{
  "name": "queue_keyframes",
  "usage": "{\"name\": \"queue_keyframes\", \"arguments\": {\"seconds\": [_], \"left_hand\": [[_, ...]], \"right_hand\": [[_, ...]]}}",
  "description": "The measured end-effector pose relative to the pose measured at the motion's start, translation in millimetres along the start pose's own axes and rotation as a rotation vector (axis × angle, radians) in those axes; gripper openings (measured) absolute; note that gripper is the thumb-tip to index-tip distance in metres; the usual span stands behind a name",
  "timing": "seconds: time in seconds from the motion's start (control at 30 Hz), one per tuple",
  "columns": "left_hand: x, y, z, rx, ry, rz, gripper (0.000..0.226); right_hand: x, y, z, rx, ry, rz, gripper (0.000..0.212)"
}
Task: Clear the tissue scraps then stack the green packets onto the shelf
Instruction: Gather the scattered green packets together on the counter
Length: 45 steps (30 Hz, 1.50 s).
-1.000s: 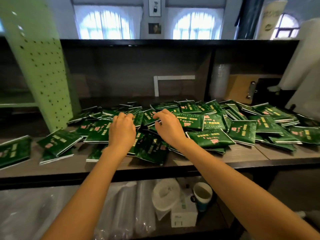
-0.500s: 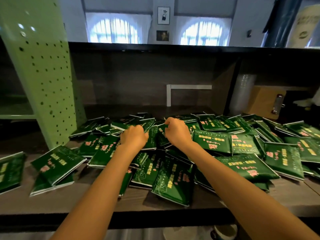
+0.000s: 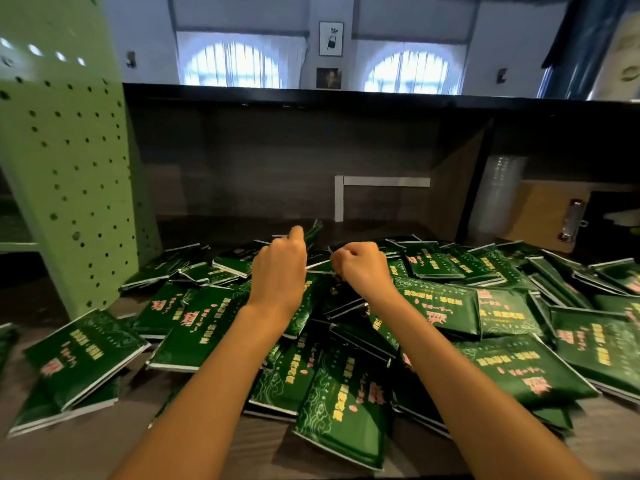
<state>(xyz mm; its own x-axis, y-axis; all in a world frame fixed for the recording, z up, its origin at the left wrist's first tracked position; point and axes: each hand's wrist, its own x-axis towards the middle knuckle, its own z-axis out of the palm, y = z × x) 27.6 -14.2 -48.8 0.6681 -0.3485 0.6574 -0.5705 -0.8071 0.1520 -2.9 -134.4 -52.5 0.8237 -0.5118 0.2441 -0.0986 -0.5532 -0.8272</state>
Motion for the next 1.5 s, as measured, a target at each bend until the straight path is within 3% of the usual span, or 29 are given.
{"name": "queue_keyframes", "arguments": {"seconds": [0.13,0.2,0.33,0.4,0.47,0.5,0.6,0.63,0.7,0.77,0.87,0.93,1.0,1.1,1.13,1.23,1.3,1.5], "left_hand": [[-8,7,12,-0.258,0.206,0.365,0.028],[-14,11,11,-0.417,0.134,0.427,0.028],[-22,12,5,-0.674,-0.062,0.353,0.028],[-17,4,4,-0.645,-0.003,0.289,0.018],[-9,-10,3,-0.504,0.085,0.037,0.018],[-6,-17,3,-0.396,0.024,-0.096,0.020],[-6,-25,5,-0.035,-0.506,-0.261,0.058],[-6,-25,4,-0.009,-0.612,-0.275,0.068],[-5,-26,1,-0.092,-0.659,-0.290,0.077],[-5,-26,-1,-0.196,-0.636,-0.267,0.076],[-6,-22,0,-0.326,-0.600,-0.279,0.075],[-5,-21,-1,-0.449,-0.535,-0.344,0.077],[-2,-24,-1,-0.571,-0.406,-0.416,0.066],[0,-28,-4,-0.823,-0.184,-0.535,0.022],[1,-28,-6,-0.935,-0.132,-0.602,0.019],[6,-27,-10,-1.282,-0.054,-0.781,0.029],[5,-22,-13,-1.430,-0.034,-0.793,0.030],[1,-11,-9,-1.425,0.000,-0.625,0.036]], "right_hand": [[3,1,-8,0.467,-0.041,0.204,0.040],[2,2,-13,0.598,-0.082,0.266,0.035],[3,4,-19,0.644,-0.068,0.317,0.010],[3,7,-21,0.676,-0.043,0.343,0.015],[2,8,-23,0.649,-0.011,0.346,0.023],[2,9,-24,0.632,-0.002,0.337,0.026],[0,11,-27,0.548,-0.001,0.272,0.029],[0,11,-27,0.504,-0.001,0.241,0.028],[-2,11,-27,0.438,0.003,0.184,0.022],[-4,9,-27,0.399,-0.006,0.170,0.027],[-2,10,-26,0.386,-0.033,0.155,0.064],[-4,10,-26,0.374,-0.011,0.124,0.073],[-5,10,-27,0.352,0.030,0.104,0.061],[-7,9,-28,0.322,0.091,0.088,0.046],[-9,7,-28,0.306,0.093,0.074,0.043],[-14,2,-25,0.285,0.059,0.037,0.030],[-16,-1,-22,0.284,0.037,0.012,0.029],[-22,-7,-20,0.366,-0.211,0.047,0.033]]}}
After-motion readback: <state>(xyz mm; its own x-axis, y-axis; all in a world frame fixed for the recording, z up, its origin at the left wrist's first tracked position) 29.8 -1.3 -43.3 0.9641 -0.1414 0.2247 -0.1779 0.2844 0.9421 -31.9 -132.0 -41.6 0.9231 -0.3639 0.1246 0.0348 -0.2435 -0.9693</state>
